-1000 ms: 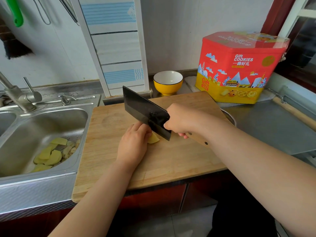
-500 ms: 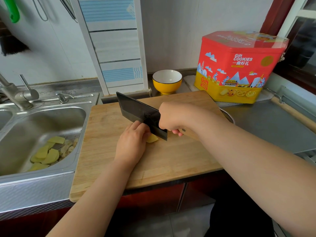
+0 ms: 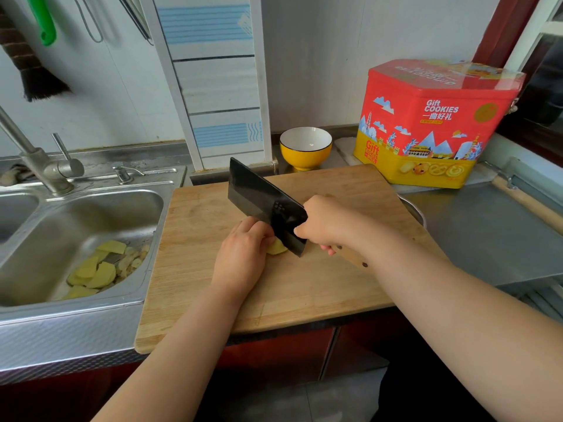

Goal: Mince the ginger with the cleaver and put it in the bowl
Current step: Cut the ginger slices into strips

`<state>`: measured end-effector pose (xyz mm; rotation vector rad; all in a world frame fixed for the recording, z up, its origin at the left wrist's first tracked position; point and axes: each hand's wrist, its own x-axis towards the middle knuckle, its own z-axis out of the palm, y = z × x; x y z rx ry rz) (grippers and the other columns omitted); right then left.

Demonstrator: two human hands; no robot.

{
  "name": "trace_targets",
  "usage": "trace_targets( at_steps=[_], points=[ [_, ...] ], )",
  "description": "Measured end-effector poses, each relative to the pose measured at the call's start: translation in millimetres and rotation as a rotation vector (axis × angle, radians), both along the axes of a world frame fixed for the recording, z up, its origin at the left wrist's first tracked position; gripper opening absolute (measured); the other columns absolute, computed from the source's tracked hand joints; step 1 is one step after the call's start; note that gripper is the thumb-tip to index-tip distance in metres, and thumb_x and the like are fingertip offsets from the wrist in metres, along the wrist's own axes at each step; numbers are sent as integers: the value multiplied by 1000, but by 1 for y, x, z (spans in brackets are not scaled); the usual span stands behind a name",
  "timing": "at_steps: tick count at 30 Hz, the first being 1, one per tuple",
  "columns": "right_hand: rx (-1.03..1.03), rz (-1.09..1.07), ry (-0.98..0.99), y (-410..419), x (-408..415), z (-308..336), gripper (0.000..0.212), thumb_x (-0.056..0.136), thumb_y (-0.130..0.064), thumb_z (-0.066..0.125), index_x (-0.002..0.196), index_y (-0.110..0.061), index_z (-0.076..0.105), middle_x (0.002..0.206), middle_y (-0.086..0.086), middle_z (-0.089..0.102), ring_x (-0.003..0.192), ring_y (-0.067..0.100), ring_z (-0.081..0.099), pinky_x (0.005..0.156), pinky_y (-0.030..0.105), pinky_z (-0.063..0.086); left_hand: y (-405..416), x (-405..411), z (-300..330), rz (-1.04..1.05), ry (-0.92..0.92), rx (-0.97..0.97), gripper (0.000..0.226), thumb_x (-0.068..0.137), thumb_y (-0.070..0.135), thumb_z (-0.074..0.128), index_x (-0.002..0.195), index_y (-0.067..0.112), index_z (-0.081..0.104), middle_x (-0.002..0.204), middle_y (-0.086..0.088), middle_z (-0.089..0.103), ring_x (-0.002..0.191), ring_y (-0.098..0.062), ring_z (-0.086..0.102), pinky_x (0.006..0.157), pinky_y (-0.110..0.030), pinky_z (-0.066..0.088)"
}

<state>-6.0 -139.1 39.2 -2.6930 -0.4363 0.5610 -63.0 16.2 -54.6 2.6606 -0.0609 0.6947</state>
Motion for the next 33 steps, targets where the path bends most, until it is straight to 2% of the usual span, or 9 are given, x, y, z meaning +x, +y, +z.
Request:
trace_targets(
  at_steps=[5, 10, 15, 21, 25, 30, 33],
  points=[
    [-47, 25, -20, 1, -2, 20, 20, 98, -18, 50, 113, -5, 54, 62, 10, 57, 46, 18, 52, 42, 24, 41, -2, -2, 0, -7, 3, 13, 1, 88, 15, 62, 89, 16, 62, 100, -1, 59, 91, -20, 55, 73, -24, 39],
    [-94, 51, -20, 10, -3, 30, 9, 97, -13, 48, 94, -4, 51, 60, 10, 56, 43, 19, 50, 43, 24, 39, -1, -2, -1, -9, 16, -5, 3, 88, 14, 60, 86, 17, 60, 95, 0, 58, 87, -20, 55, 70, -25, 37],
    [-133, 63, 20, 15, -3, 28, 23, 98, -14, 47, 114, 0, 58, 62, 11, 57, 47, 19, 52, 45, 26, 43, 0, -2, 0, -3, 29, -14, 2, 89, 14, 61, 88, 16, 62, 95, 0, 59, 88, -20, 55, 70, -25, 37],
    [-168, 74, 43, 19, -2, 28, 23, 97, -12, 47, 104, 4, 64, 68, 12, 59, 52, 20, 54, 49, 28, 46, 0, -2, -1, -3, 22, -10, 3, 87, 11, 62, 88, 15, 63, 93, -1, 59, 85, -21, 56, 68, -26, 37],
    [-192, 96, 64, 22, -2, 30, 26, 98, -11, 47, 108, 4, 66, 71, 13, 59, 53, 19, 54, 53, 28, 47, 1, -3, 0, 7, 20, -16, 4, 88, 12, 62, 89, 14, 64, 94, -1, 60, 84, -19, 54, 67, -25, 36],
    [-188, 74, 84, 31, -4, 20, 31, 97, -8, 42, 120, 4, 58, 67, 13, 57, 52, 20, 52, 50, 29, 45, 3, -2, -2, -9, 14, -38, 3, 84, 11, 65, 84, 13, 64, 88, -2, 60, 79, -22, 56, 61, -31, 44],
    [-136, 35, 64, 27, -4, 9, 31, 97, -11, 46, 124, 1, 55, 64, 12, 58, 48, 20, 52, 45, 26, 44, 3, -2, -3, -8, 8, -34, 3, 84, 11, 65, 84, 14, 65, 89, -1, 60, 79, -22, 56, 62, -31, 45]
  ],
)
